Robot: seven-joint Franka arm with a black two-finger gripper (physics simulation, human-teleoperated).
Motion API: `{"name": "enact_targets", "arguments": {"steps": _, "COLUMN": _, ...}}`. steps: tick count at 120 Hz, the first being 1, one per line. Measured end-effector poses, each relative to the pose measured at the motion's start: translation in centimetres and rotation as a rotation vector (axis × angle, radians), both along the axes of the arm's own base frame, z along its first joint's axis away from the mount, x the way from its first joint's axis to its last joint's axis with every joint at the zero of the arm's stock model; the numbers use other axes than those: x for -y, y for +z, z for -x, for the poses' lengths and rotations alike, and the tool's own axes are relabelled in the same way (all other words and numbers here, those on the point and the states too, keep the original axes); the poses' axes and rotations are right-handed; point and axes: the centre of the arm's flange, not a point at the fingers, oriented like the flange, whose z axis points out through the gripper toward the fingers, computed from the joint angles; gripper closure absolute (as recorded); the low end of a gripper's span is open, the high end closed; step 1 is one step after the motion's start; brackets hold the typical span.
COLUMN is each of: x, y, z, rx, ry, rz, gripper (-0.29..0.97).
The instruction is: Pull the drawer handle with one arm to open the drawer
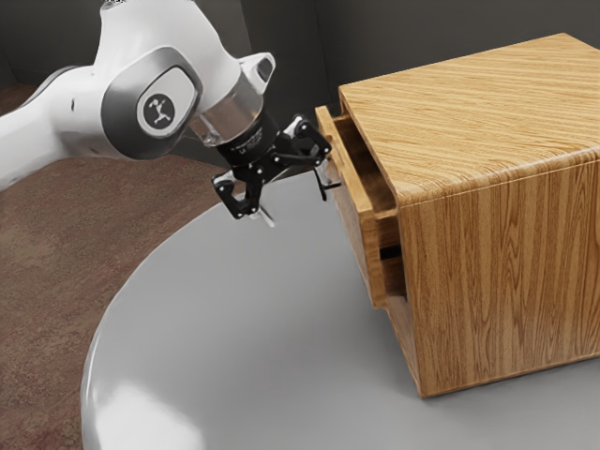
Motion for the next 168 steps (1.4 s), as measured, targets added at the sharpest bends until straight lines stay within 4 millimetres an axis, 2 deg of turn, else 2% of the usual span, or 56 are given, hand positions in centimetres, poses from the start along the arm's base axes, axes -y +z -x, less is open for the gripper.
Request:
{"name": "enact_targets", "arguments": {"steps": 57, "x": -1.7, "y": 0.5, "z": 2.2, "rx": 0.019, "ry": 0.004, "rz": 0.02, "gripper": 0.0}}
{"name": "enact_targets", "arguments": {"steps": 89, "x": -3.3, "y": -0.1, "z": 3.2, "rx": 0.018, "ry": 0.021, "rz": 0.028, "gripper": 0.0}}
{"name": "enact_targets", "arguments": {"steps": 110, "x": -5.1, "y": 0.0, "z": 4.1, "rx": 0.025, "ry": 0.031, "rz": 0.044, "gripper": 0.0}}
{"name": "enact_targets", "arguments": {"steps": 168, "x": -8.4, "y": -0.2, "z": 7.8, "rx": 0.05, "ry": 0.035, "rz": 0.078, "gripper": 0.0}}
